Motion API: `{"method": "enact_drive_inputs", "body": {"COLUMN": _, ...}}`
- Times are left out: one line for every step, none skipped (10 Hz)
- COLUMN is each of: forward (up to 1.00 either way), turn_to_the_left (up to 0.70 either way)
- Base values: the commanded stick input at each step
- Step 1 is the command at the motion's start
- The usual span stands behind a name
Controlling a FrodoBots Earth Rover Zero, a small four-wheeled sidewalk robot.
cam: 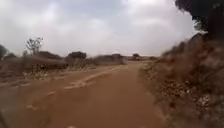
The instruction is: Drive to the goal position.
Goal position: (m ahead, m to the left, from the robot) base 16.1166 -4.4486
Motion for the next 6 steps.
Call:
{"method": "enact_drive_inputs", "body": {"forward": 0.50, "turn_to_the_left": 0.00}}
{"method": "enact_drive_inputs", "body": {"forward": 0.50, "turn_to_the_left": 0.00}}
{"method": "enact_drive_inputs", "body": {"forward": 0.50, "turn_to_the_left": 0.00}}
{"method": "enact_drive_inputs", "body": {"forward": 0.50, "turn_to_the_left": 0.00}}
{"method": "enact_drive_inputs", "body": {"forward": 0.50, "turn_to_the_left": 0.00}}
{"method": "enact_drive_inputs", "body": {"forward": 0.50, "turn_to_the_left": 0.00}}
